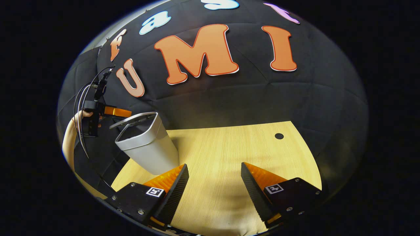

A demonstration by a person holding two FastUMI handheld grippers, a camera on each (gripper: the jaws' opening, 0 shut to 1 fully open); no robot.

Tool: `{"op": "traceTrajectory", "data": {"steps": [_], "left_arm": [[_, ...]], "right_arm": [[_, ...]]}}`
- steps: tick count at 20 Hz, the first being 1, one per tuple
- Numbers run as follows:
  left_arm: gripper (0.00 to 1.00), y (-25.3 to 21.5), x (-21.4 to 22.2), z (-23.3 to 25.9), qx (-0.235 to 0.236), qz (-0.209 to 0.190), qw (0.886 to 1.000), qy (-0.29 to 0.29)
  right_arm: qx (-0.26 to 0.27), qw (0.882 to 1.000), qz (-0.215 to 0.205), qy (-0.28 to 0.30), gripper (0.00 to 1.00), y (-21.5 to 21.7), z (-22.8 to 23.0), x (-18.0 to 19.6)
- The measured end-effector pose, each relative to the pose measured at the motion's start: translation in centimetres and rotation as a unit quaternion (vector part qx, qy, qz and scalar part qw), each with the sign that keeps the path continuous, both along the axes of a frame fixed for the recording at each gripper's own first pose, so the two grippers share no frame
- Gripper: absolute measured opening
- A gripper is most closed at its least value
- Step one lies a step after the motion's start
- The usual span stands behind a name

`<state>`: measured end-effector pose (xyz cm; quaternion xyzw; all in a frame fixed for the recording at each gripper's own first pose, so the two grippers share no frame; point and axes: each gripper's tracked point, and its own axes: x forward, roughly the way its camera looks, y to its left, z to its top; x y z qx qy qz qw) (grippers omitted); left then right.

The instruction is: Press the lid of the desktop garbage bin to open it, pick up the crumpled paper on the desktop and throw it into the bin, then pick up the pop can on the desktop and drop it into the bin, and finally close the garbage bin lid.

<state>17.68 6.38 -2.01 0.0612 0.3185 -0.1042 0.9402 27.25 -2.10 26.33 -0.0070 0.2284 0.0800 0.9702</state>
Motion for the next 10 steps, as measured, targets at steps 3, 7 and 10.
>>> {"op": "traceTrajectory", "data": {"steps": [3, 7, 10], "left_arm": [[0.98, -0.2, -0.7, -1.6, -0.005, 0.000, 1.000, 0.005], [0.98, -0.5, -1.5, -3.5, -0.012, 0.001, 1.000, 0.018], [0.98, -0.5, -1.7, -4.0, -0.009, -0.004, 1.000, 0.000]], "right_arm": [[0.000, 1.000, 0.003, 0.007, 0.96, 0.1, -0.4, -0.2], [-0.003, 1.000, 0.007, 0.014, 0.96, 0.4, -0.7, -0.4], [-0.005, 1.000, 0.012, 0.018, 0.96, 0.9, -1.0, -0.4]]}}
